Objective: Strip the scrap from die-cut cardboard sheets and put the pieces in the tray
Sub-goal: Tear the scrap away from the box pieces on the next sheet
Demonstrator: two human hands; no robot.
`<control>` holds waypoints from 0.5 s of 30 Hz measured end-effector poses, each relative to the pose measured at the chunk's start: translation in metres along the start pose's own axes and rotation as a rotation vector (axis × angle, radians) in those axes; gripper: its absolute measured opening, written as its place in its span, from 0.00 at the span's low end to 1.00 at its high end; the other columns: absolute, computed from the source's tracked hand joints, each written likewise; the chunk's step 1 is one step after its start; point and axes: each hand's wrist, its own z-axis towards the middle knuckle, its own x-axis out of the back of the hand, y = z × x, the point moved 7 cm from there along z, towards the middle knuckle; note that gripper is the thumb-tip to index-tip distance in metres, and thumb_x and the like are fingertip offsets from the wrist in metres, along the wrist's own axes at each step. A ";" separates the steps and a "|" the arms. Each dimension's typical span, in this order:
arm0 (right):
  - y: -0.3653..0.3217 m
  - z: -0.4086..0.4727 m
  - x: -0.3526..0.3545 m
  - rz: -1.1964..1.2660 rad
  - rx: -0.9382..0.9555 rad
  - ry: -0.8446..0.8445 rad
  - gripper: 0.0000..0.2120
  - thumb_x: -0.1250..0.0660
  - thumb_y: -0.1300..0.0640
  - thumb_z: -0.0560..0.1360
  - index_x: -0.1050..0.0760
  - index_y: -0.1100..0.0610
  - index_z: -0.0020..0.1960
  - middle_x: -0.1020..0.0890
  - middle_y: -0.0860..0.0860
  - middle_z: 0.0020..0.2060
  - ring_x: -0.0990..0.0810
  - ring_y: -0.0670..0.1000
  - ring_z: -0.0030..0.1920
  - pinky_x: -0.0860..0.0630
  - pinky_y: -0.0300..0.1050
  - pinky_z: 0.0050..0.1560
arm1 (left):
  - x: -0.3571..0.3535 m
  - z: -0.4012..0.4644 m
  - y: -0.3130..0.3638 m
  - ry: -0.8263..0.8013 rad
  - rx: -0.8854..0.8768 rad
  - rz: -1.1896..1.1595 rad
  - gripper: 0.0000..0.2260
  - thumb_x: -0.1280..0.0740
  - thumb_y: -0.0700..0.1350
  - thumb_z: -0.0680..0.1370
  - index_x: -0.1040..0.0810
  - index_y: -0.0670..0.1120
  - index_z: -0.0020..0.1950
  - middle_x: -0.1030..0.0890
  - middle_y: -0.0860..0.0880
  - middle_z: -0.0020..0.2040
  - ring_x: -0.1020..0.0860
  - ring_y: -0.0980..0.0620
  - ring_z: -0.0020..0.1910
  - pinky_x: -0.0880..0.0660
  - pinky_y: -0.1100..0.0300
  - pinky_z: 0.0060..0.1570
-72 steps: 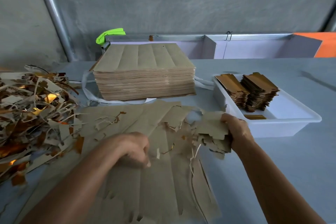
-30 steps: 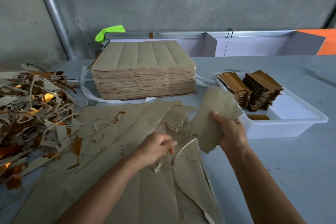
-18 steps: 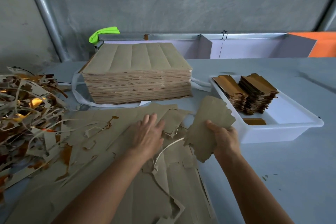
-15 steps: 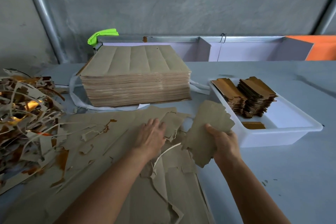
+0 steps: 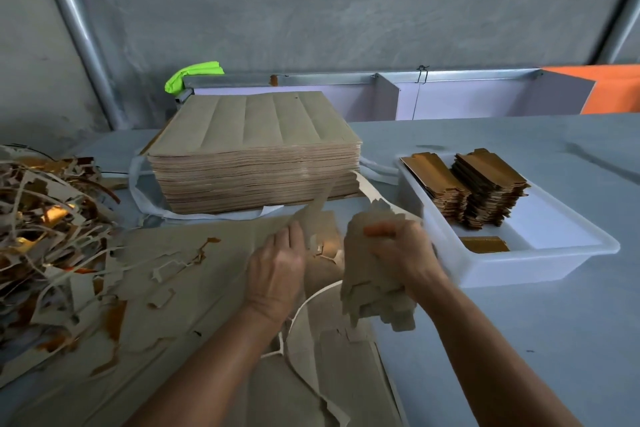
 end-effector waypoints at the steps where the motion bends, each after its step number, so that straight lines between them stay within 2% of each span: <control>1: 0.000 -0.001 -0.009 0.060 -0.048 -0.039 0.12 0.36 0.63 0.76 0.18 0.51 0.53 0.24 0.46 0.49 0.27 0.47 0.50 0.27 0.41 0.51 | 0.003 -0.002 0.004 0.018 -0.008 -0.008 0.06 0.26 0.33 0.67 0.19 0.37 0.43 0.21 0.44 0.32 0.22 0.49 0.28 0.26 0.60 0.23; 2: 0.000 -0.004 -0.017 0.163 -0.114 -0.071 0.10 0.36 0.60 0.76 0.17 0.50 0.48 0.22 0.46 0.48 0.24 0.49 0.50 0.24 0.45 0.51 | 0.006 -0.004 0.009 0.036 -0.030 -0.005 0.06 0.27 0.33 0.69 0.18 0.37 0.45 0.21 0.44 0.33 0.22 0.49 0.28 0.25 0.60 0.24; 4: -0.003 -0.008 -0.026 0.359 -0.219 -0.080 0.08 0.33 0.52 0.75 0.18 0.53 0.41 0.17 0.55 0.45 0.19 0.56 0.46 0.20 0.55 0.51 | 0.008 -0.012 0.023 0.027 -0.116 -0.011 0.07 0.32 0.33 0.72 0.18 0.37 0.49 0.20 0.44 0.35 0.21 0.50 0.31 0.24 0.59 0.26; 6: -0.002 -0.008 -0.026 0.377 -0.233 -0.036 0.17 0.32 0.48 0.73 0.19 0.63 0.45 0.17 0.62 0.43 0.18 0.62 0.46 0.21 0.60 0.51 | 0.007 -0.022 0.034 -0.023 -0.207 -0.050 0.12 0.39 0.35 0.75 0.18 0.38 0.52 0.19 0.44 0.38 0.21 0.50 0.33 0.23 0.59 0.28; 8: 0.000 -0.007 -0.021 0.288 -0.182 0.020 0.10 0.32 0.56 0.73 0.19 0.63 0.43 0.17 0.59 0.42 0.19 0.61 0.47 0.21 0.59 0.51 | 0.005 -0.033 0.040 -0.135 -0.278 -0.158 0.17 0.43 0.37 0.75 0.20 0.37 0.58 0.18 0.43 0.44 0.20 0.49 0.39 0.21 0.58 0.35; 10: 0.006 -0.006 -0.015 0.224 -0.152 0.030 0.07 0.34 0.61 0.74 0.20 0.64 0.43 0.18 0.60 0.42 0.20 0.62 0.47 0.22 0.60 0.50 | 0.000 -0.039 0.038 -0.314 -0.299 -0.342 0.24 0.42 0.38 0.72 0.28 0.37 0.68 0.21 0.43 0.57 0.22 0.48 0.52 0.22 0.57 0.51; 12: 0.009 -0.005 -0.014 0.194 -0.100 -0.030 0.08 0.35 0.61 0.75 0.21 0.66 0.45 0.18 0.62 0.44 0.20 0.63 0.48 0.22 0.62 0.50 | 0.002 -0.034 0.024 -0.403 -0.165 -0.602 0.30 0.40 0.44 0.72 0.38 0.41 0.74 0.29 0.46 0.68 0.30 0.50 0.65 0.35 0.63 0.66; 14: 0.005 -0.007 -0.017 0.206 -0.034 -0.114 0.07 0.35 0.60 0.76 0.19 0.61 0.45 0.17 0.59 0.43 0.18 0.59 0.46 0.21 0.59 0.50 | 0.012 -0.011 0.005 -0.297 0.021 -0.754 0.29 0.37 0.48 0.76 0.39 0.43 0.75 0.32 0.47 0.71 0.35 0.52 0.70 0.44 0.68 0.67; 15: 0.001 -0.009 -0.020 0.210 0.008 -0.164 0.06 0.35 0.60 0.77 0.19 0.58 0.45 0.16 0.56 0.42 0.17 0.57 0.44 0.20 0.57 0.49 | 0.015 0.004 -0.004 -0.233 0.091 -0.748 0.27 0.36 0.49 0.78 0.39 0.43 0.75 0.33 0.47 0.72 0.37 0.52 0.71 0.46 0.68 0.67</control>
